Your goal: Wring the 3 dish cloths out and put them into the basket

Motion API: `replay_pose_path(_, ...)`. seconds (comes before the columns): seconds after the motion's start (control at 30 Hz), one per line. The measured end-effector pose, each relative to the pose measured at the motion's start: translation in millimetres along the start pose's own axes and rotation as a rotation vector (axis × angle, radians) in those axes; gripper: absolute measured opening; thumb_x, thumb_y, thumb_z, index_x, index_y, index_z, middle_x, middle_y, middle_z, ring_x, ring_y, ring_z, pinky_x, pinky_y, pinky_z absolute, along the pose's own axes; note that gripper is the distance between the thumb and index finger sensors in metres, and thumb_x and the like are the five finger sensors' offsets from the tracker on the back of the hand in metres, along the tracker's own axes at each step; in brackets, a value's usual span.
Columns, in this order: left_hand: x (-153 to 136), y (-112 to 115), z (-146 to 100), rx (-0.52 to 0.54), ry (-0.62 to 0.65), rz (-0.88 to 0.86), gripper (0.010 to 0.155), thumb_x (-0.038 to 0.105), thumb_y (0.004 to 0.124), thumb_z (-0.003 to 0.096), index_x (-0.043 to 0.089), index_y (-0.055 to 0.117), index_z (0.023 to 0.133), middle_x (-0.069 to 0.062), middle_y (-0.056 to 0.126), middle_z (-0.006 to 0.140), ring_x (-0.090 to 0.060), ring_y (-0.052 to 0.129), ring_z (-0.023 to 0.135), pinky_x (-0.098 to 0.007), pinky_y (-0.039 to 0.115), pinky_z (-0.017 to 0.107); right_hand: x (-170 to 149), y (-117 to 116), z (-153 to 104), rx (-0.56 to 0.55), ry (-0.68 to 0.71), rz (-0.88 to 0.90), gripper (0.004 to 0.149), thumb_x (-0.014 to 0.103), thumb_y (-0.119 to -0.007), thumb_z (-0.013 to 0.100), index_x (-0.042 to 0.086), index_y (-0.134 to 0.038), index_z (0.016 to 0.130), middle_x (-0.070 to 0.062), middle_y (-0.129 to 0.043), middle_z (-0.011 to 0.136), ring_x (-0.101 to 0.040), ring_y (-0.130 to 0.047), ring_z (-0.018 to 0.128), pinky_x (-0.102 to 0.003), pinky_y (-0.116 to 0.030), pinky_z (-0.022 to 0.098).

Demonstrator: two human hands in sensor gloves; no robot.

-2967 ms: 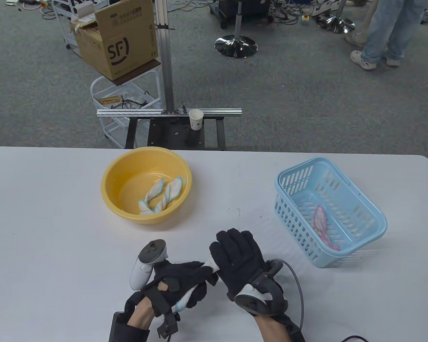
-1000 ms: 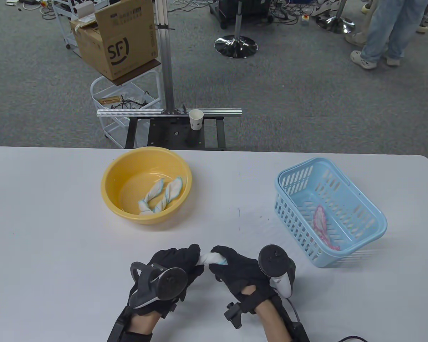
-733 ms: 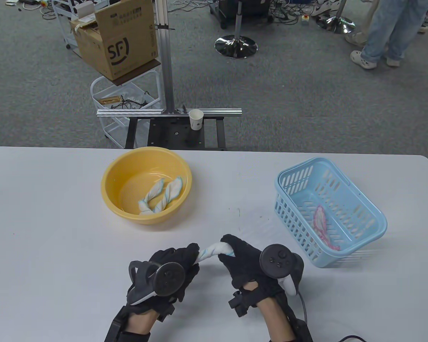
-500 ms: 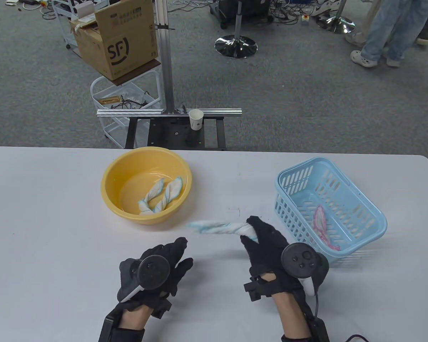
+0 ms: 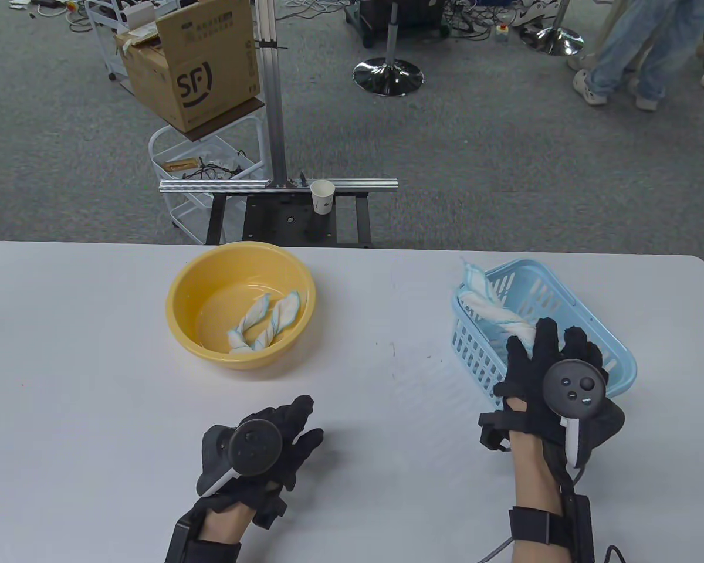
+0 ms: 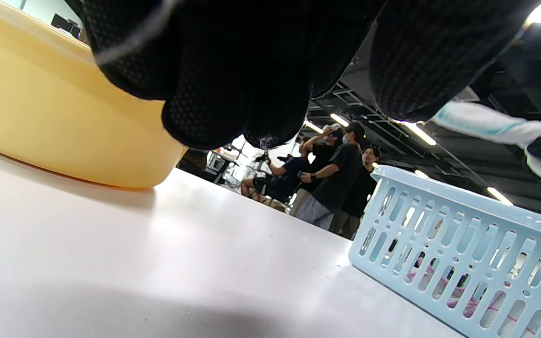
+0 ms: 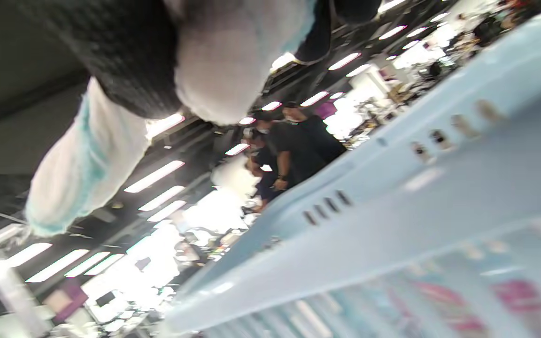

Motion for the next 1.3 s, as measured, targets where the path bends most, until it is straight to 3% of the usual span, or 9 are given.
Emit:
replay_pose_path(0.33,0,1,0,-0.013,-0.006,-0.021,0.066,0.053,0.088,0.0436,0.022,0.072,0.099,0.004,0.094,0.083,-0.025,0.102,0.06,-0.05,0.079,0.057,-37,-18,3,0.052,-0.132,-0.208,0.071,0.056,-0.079,0.053,0.021,-0.053,0.109,-0.018,-0.035,0.115,-0.048,-0.026,0.106,-0.072,-0.019,0.072)
replay_pose_path(0.67,-1,1,0,-0.025,-0.019,-0.026,0.066,0.054,0.088,0.0437,0.022,0.072,0.1,0.004,0.094,0.083,-0.026,0.102,0.061,-0.051,0.079,0.057,-31,-14,1,0.066,-0.097,-0.187,0.072,0.059,-0.077,0.052,0.021,-0.052,0.109,-0.018,-0.036,0.115,-0.049,-0.027,0.106,-0.073,-0.019,0.071)
replay_pose_path(0.83,-4,0,0,-0.022,-0.032,-0.026,0.067,0.054,0.087,0.0438,0.022,0.071,0.1,0.004,0.094,0.084,-0.026,0.102,0.062,-0.051,0.079,0.058,-9,-7,-4,0.052,-0.004,-0.151,0.073,0.06,-0.077,0.052,0.021,-0.052,0.109,-0.018,-0.036,0.115,-0.048,-0.028,0.106,-0.073,-0.02,0.071)
replay_pose_path(1.0,-9,-4,0,-0.002,-0.069,-0.014,0.07,0.056,0.086,0.044,0.023,0.067,0.103,0.004,0.091,0.088,-0.027,0.1,0.067,-0.051,0.078,0.06,25,-11,-20,0.048,0.186,-0.14,0.073,0.06,-0.076,0.052,0.021,-0.051,0.109,-0.019,-0.038,0.115,-0.049,-0.031,0.106,-0.074,-0.023,0.071)
replay_pose_path(1.3,-26,-5,-1,0.008,-0.155,-0.004,0.077,0.058,0.084,0.0447,0.03,0.054,0.11,0.006,0.07,0.106,-0.028,0.083,0.093,-0.056,0.067,0.07,75,-44,-74,0.107,0.542,-0.113,0.074,0.062,-0.075,0.052,0.022,-0.049,0.109,-0.018,-0.04,0.116,-0.049,-0.04,0.105,-0.074,-0.03,0.07)
Point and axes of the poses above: the tracker on the back of each hand, its own x axis roughly to the thumb side, its own z axis roughly from the wrist to the fingertips, y = z × x, the point moved 1 cm from there along z, roughly from the wrist to the fingertips
